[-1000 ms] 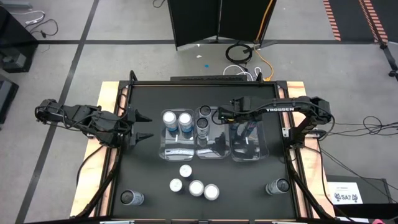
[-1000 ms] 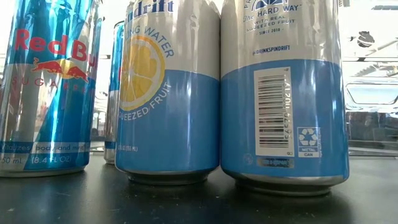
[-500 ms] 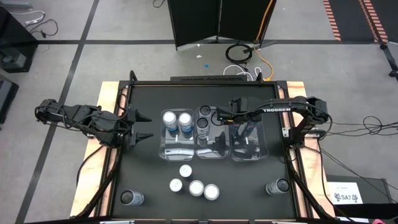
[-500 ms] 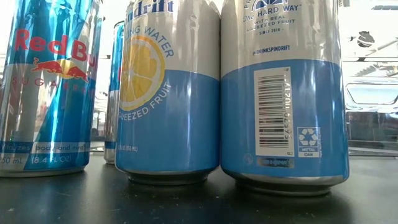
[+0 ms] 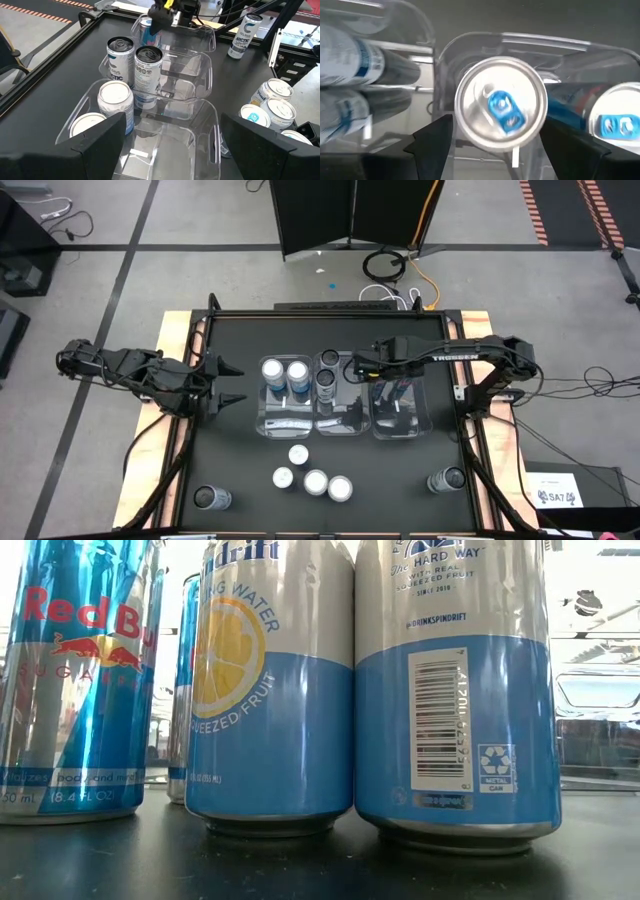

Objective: Sort soda cans
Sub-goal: Put the bottom right blue soda can into the right transparent bin, then put the left white soda can into the middle transparent bin

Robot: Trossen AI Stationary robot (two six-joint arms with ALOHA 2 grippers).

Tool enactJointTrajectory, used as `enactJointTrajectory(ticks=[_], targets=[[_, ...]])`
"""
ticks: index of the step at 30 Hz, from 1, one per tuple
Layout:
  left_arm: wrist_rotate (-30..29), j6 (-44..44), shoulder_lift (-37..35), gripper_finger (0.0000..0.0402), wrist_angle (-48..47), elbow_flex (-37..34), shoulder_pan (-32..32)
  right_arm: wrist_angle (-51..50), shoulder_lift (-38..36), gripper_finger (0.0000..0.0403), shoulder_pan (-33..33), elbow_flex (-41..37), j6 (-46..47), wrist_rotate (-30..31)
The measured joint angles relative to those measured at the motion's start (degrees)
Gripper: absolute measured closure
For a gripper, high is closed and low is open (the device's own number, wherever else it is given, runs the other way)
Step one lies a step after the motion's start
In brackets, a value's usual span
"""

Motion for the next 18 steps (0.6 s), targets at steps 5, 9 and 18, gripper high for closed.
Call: enactJointTrajectory(ticks=[5,9,18], targets=[[0.00,-0.01,0.00,0.0068,0.00,0.00,0.00,0.02,-3.07,0.0117,2.35,0.00,2.97,-0.11],[-0.02,-0.09,0.00,0.0068,0.04,0.00,0.00,0.04,-4.64,0.0117,6.12,0.04,6.28,-1.49],[-4.75,-9.94,0.81,0.0068,-0.31,0.06,-1.08,2.91,-4.85,0.0117,22.26,0.04,13.23,0.48]])
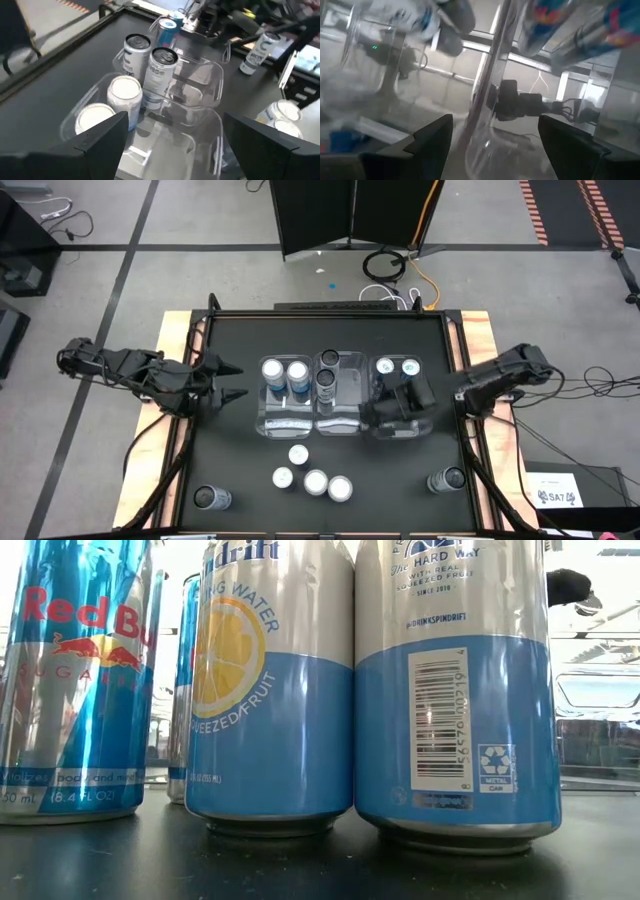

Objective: Sort soda cans
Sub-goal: Put the left white soda can into the middle transparent bin

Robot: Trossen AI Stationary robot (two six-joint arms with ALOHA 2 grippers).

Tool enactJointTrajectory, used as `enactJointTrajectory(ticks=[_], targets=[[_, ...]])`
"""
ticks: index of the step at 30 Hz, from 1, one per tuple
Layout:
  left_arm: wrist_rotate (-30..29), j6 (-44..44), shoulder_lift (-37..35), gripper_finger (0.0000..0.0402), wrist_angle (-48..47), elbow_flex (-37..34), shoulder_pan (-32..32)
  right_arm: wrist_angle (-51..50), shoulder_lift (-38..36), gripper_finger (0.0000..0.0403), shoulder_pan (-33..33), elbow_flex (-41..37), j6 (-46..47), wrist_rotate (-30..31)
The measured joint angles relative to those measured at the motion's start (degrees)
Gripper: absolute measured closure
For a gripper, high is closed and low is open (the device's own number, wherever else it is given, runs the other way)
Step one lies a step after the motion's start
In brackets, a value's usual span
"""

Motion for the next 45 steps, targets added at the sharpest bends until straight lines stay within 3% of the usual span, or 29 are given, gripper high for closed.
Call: enactJointTrajectory(ticks=[7,13,18,21,24,29,39,45], targets=[[-5.25,-10.32,7.37,0.0073,-1.22,4.47,-5.43,-0.75,0.00,0.0117,14.29,0.00,10.71,4.45],[-6.73,-19.40,20.39,0.0095,-11.57,14.57,-9.13,-1.88,0.00,0.0117,24.92,0.00,19.93,8.35],[-3.50,-30.52,30.16,0.0109,-23.70,25.39,-11.44,-3.22,0.00,0.0117,30.79,0.00,24.10,11.19],[1.11,-41.57,33.95,0.0109,-34.14,31.12,-12.36,-3.82,0.00,0.0117,32.88,0.00,25.12,12.23],[6.15,-47.33,36.03,0.0110,-40.77,33.64,-13.75,-4.56,0.00,0.0117,33.99,0.00,25.11,12.42],[8.18,-48.44,36.56,0.0110,-39.85,33.16,-14.37,-4.66,0.00,0.0117,34.74,0.00,24.87,12.66],[4.83,-41.42,37.00,0.0110,-32.40,33.14,-13.39,-4.48,0.02,0.0117,34.72,0.00,24.45,16.74],[5.50,-42.63,36.99,0.0107,-32.13,33.14,-13.20,-3.78,0.02,0.0117,34.72,0.00,24.51,16.74]])
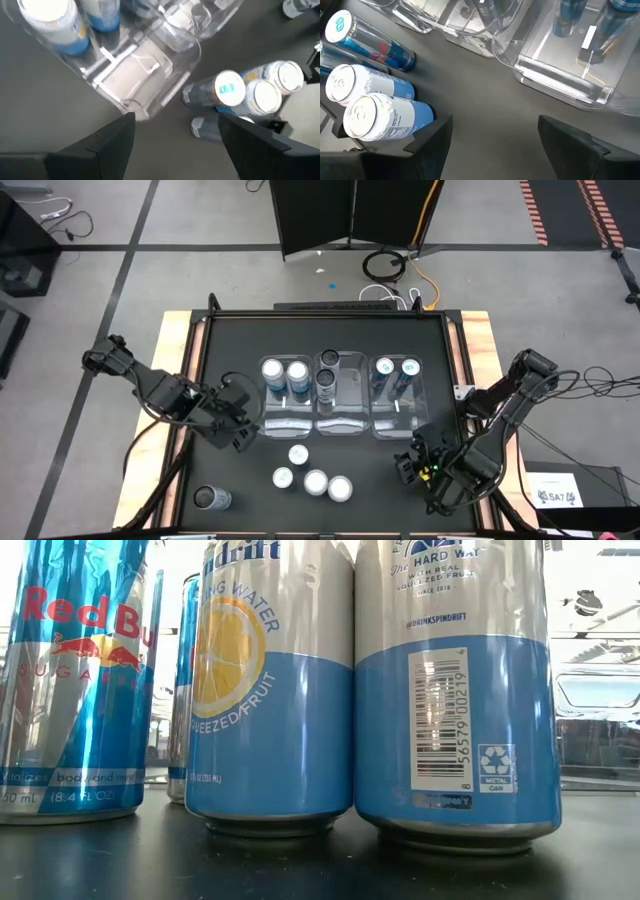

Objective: Sort soda cans
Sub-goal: Put the left white soda can into the middle transparent bin

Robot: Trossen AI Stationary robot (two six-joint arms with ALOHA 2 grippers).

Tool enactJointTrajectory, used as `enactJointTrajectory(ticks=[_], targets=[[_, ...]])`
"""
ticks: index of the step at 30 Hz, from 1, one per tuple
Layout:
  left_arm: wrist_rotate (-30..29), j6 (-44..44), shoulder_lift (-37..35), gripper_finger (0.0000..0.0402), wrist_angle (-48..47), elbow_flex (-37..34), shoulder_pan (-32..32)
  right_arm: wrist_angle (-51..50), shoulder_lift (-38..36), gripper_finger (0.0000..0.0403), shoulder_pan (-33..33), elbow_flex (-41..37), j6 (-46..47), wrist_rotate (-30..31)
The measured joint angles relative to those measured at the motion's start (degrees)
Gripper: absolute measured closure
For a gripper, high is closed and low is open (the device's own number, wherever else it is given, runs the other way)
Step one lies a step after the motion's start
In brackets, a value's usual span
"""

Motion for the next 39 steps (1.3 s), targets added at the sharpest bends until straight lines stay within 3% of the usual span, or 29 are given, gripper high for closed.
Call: enactJointTrajectory(ticks=[4,10,16,26,32,39], targets=[[1.39,0.02,0.00,0.0085,-0.31,0.00,-0.03,0.03,0.00,0.0117,0.00,0.00,0.10,0.00],[-3.77,0.23,0.00,0.0041,-0.83,-0.04,-0.01,0.29,0.00,0.0117,0.00,0.00,0.33,0.00],[2.82,0.21,0.00,0.0035,2.55,-0.04,-0.03,0.96,0.00,0.0117,0.00,0.00,0.18,1.75],[4.45,-0.18,1.53,0.0036,2.65,-0.04,-1.17,1.82,0.02,0.0117,0.00,0.00,-0.07,4.76],[2.66,-9.43,4.73,0.0036,0.52,-3.96,-8.49,3.32,0.30,0.0117,0.00,0.00,-0.09,4.75],[7.34,-25.59,5.01,0.0036,0.54,-7.26,-17.98,5.81,2.60,0.0117,0.23,0.00,-1.38,5.05]])
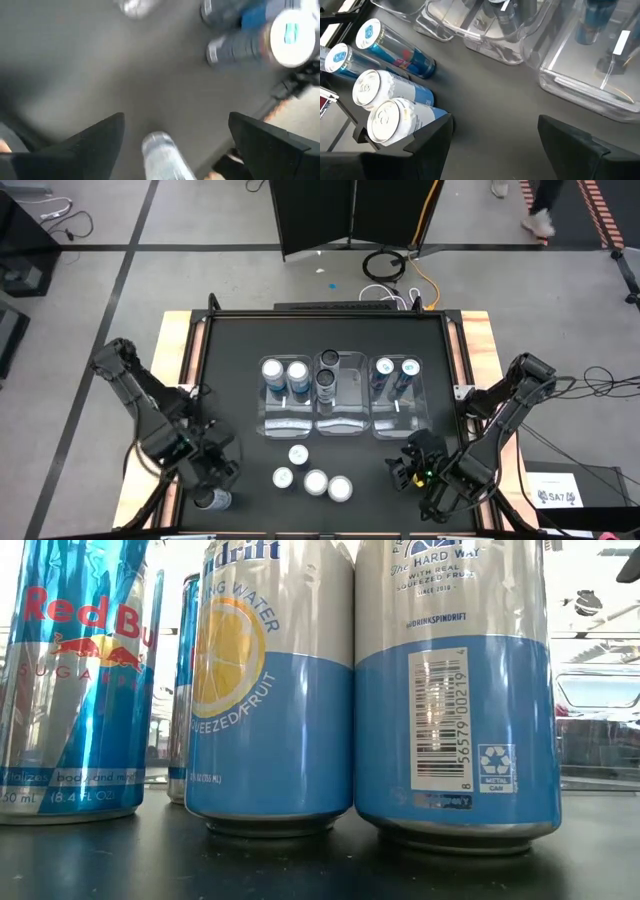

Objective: Sort soda cans
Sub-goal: Put the left white soda can into the middle transparent bin

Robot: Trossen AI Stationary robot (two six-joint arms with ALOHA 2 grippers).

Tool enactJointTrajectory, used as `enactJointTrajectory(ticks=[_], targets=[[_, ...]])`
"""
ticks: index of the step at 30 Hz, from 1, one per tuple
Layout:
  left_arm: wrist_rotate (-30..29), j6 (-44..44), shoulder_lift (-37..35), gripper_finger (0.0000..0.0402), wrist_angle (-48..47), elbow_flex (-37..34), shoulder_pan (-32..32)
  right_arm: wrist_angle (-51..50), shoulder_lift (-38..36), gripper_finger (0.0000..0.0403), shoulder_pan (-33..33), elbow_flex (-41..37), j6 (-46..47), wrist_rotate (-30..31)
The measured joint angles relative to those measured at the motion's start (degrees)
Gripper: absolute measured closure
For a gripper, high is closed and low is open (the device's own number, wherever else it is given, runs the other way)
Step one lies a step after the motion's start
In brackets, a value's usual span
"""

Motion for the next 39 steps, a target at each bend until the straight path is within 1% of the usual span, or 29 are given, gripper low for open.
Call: enactJointTrajectory(ticks=[5,9,11,18,27,39], targets=[[2.90,-9.78,0.02,0.0036,0.70,0.00,-6.32,1.96,2.78,0.0117,0.03,0.00,0.16,-0.11],[2.85,-16.02,0.11,0.0036,0.70,0.00,-9.98,3.57,4.64,0.0117,0.03,0.00,0.22,-0.92],[2.63,-17.73,0.58,0.0036,0.87,0.00,-11.05,4.10,5.32,0.0117,0.03,0.00,0.22,-0.99],[2.73,-17.20,4.28,0.0036,4.10,0.02,-11.80,5.04,5.60,0.0117,0.03,0.00,2.16,-0.96],[10.06,-16.31,8.48,0.0036,4.78,0.02,-12.29,6.71,5.60,0.0117,0.03,0.00,2.19,-0.94],[12.32,-16.25,10.97,0.0037,9.42,0.02,-12.80,7.30,5.60,0.0117,0.03,0.00,2.80,-0.92]])
